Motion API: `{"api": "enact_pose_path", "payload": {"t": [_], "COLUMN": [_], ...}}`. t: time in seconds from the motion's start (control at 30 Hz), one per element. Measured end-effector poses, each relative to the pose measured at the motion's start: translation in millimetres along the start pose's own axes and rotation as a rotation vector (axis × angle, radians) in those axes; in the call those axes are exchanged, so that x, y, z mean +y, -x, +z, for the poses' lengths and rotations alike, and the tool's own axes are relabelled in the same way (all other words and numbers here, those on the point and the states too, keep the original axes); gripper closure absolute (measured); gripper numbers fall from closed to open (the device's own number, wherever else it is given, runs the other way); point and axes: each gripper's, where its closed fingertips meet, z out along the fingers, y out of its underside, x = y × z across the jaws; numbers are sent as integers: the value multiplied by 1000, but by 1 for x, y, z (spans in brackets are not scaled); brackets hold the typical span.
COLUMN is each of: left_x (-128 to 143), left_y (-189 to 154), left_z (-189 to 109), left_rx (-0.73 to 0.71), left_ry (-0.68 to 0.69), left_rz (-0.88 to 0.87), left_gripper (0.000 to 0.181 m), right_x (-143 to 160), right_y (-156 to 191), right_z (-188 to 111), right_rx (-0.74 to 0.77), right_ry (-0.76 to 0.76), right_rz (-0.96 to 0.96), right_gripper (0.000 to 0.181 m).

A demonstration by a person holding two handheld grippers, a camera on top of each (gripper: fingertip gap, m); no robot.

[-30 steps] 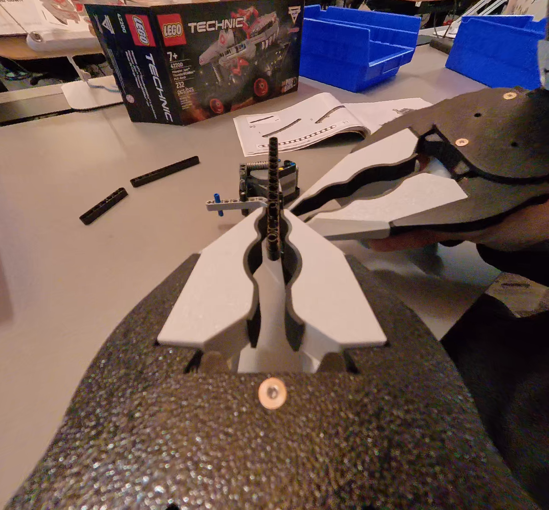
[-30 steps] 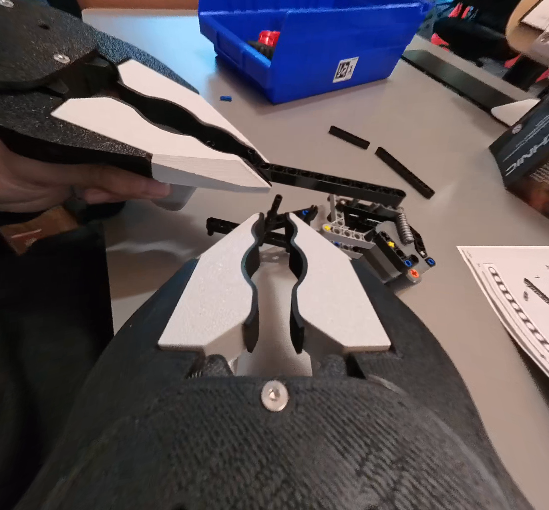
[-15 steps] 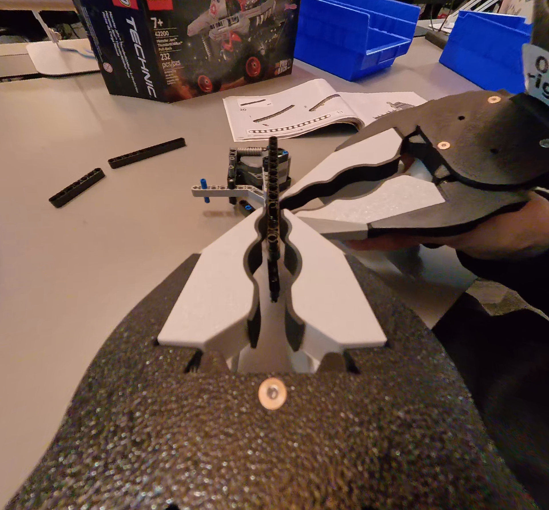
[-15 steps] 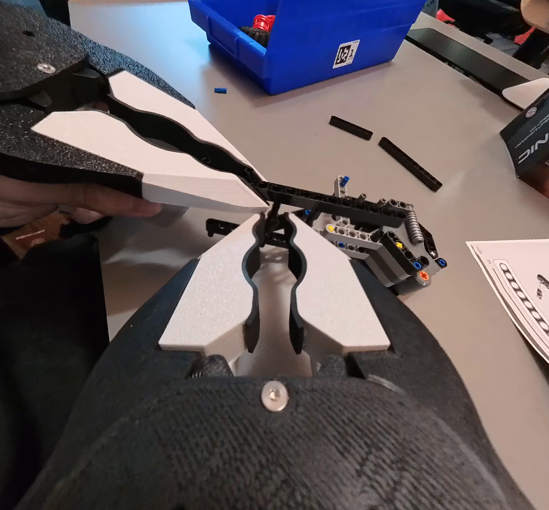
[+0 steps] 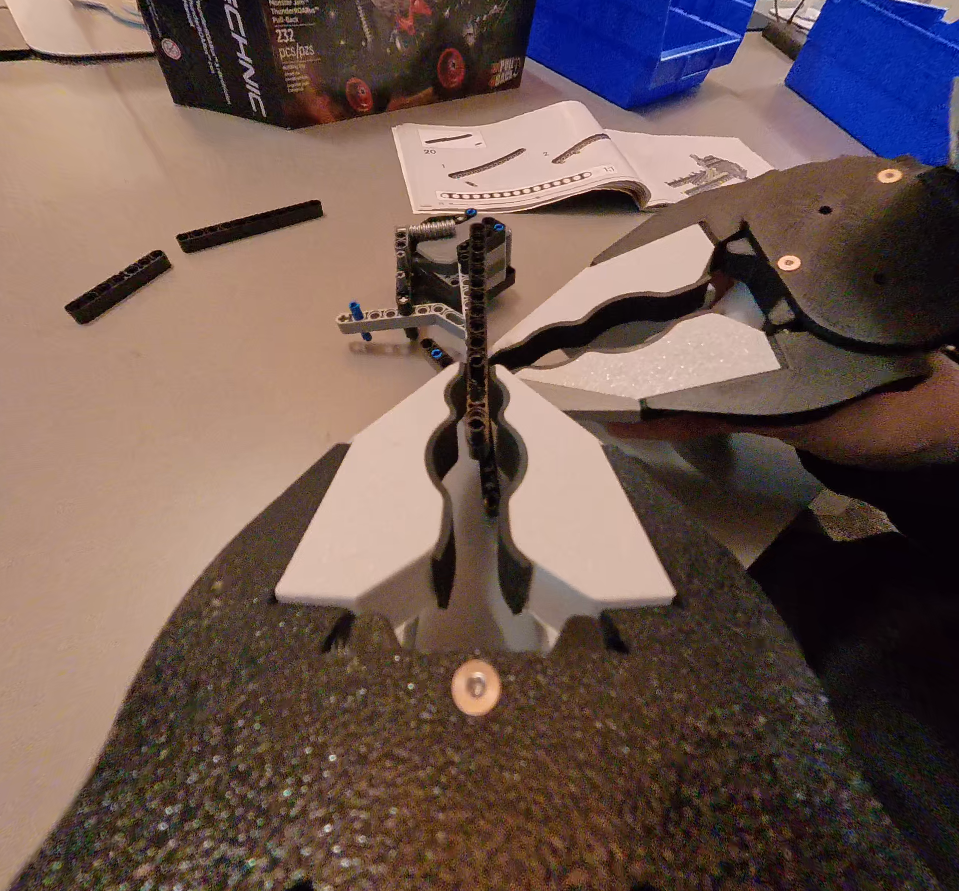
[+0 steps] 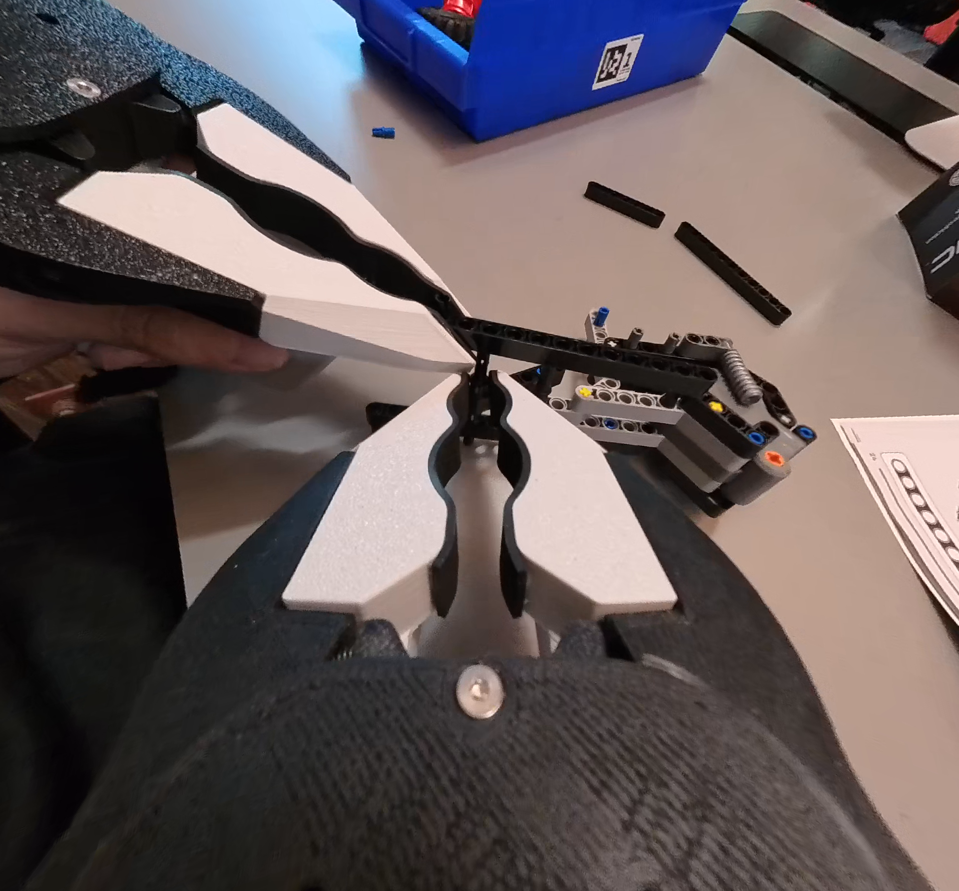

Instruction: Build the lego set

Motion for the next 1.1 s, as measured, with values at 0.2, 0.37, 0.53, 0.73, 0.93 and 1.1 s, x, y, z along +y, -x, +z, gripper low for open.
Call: {"api": "enact_pose_path", "payload": {"t": [0.2,0.37,0.53,0.73,0.93,1.1], "left_x": [4,5,6,11,11,11], "left_y": [1,1,-1,-4,-4,-3], "left_z": [0,0,-1,1,1,2], "left_rx": [-20,-27,-12,-27,-24,-43], "left_ry": [25,62,81,59,72,92], "left_rz": [-57,-57,-71,-66,-52,-27], "left_gripper": [176,176,176,177,177,177], "right_x": [2,3,4,8,-28,-36], "right_y": [0,1,3,-2,-18,0], "right_z": [1,2,0,-10,-37,-27], "right_rx": [17,25,-20,-58,-119,-428], "right_ry": [15,18,15,19,-66,-118], "right_rz": [-23,-42,-58,-180,-517,-779], "right_gripper": [176,176,176,169,165,159]}}
